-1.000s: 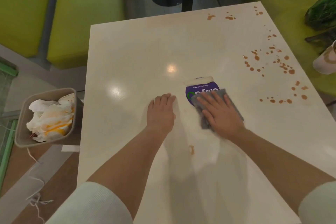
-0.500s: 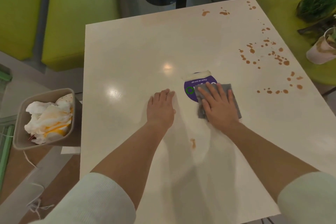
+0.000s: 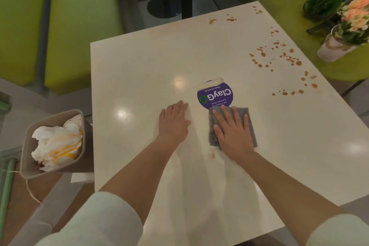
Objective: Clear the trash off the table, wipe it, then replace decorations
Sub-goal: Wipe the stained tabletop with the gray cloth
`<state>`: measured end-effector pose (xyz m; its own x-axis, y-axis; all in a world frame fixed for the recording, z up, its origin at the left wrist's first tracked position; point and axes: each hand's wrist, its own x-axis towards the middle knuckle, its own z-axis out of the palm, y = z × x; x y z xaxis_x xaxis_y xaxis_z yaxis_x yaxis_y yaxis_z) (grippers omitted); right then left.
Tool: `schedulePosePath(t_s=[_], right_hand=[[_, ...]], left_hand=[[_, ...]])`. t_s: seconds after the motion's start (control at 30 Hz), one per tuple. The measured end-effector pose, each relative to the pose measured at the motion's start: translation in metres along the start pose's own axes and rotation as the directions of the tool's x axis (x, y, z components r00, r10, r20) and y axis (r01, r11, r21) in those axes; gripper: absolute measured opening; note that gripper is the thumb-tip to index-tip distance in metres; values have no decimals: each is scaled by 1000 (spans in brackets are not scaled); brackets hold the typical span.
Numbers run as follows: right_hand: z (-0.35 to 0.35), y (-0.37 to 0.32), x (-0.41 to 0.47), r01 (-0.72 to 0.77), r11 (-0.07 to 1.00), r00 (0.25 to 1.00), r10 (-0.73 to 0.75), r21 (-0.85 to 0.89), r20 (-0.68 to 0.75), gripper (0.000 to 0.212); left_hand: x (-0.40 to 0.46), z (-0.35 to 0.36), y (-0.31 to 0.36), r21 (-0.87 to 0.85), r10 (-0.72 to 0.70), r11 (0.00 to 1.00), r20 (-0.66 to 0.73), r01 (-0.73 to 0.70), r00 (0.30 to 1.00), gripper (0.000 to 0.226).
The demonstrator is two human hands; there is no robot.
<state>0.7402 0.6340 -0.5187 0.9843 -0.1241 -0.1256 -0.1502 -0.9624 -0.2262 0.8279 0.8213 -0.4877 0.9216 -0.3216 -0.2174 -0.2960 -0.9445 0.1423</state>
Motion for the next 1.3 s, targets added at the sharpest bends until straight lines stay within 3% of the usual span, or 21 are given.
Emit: schedulePosePath(t_s=[0.1, 0.2, 0.27, 0.37, 0.47, 0.53, 0.63, 0.67, 0.83, 0.93, 1.0, 1.1, 1.17, 1.3], right_hand=[[13, -35, -42, 149, 989, 989, -149, 6, 16, 57], [17, -19, -74, 307, 951, 951, -306, -37, 37, 52], [9, 11, -71, 266, 962, 964, -265, -64, 23, 51], [-7, 45, -46, 60, 995, 998, -59, -80, 13, 56], [-4, 30, -29, -134, 991, 991, 134, -14, -10, 64], [2, 5, -37, -79, 997, 997, 79, 10, -25, 63], [5, 8, -56, 278, 957, 960, -274, -77, 60, 55], [0, 25, -53, 315, 945, 948, -309, -89, 73, 54], [-23, 101, -20, 35, 994, 998, -29, -103, 60, 65], [-22, 78, -6, -113, 993, 994, 114, -11, 7, 67], [-19, 59, -12, -3, 1000, 1000, 3, 23, -13, 57], [-21, 84, -19, 294, 956, 955, -293, -10, 46, 50], [-29, 124, -10, 273, 962, 962, -272, -28, 32, 51], [-39, 171, 16, 88, 996, 996, -88, 2, -21, 54]], left_hand=[[-2, 0, 3, 0, -1, 1000, -23, 1, 1000, 62], [-6, 0, 5, -7, -16, 1000, -82, 15, 997, 55], [-14, 3, 8, -55, -24, 998, -154, 16, 988, 45], [-20, 5, 17, -156, -37, 988, -216, 3, 976, 36], [-19, 4, 30, -158, 5, 987, -233, -43, 973, 35], [-16, 2, 39, -166, 26, 984, -228, -66, 973, 34], [-12, 2, 52, -122, 52, 988, -293, -91, 955, 33], [-10, 1, 56, -105, 55, 990, -301, -91, 952, 36], [2, 0, 77, -104, 137, 981, -214, -162, 967, 51], [10, 3, 90, -142, 152, 973, -197, -182, 968, 51], [18, 2, 103, -144, 155, 973, -171, -181, 973, 49], [34, 1, 124, -120, 189, 972, -119, -203, 975, 49], [44, 4, 141, -138, 127, 981, -95, -140, 987, 49], [63, 9, 177, -101, 14, 995, -89, -23, 996, 51]])
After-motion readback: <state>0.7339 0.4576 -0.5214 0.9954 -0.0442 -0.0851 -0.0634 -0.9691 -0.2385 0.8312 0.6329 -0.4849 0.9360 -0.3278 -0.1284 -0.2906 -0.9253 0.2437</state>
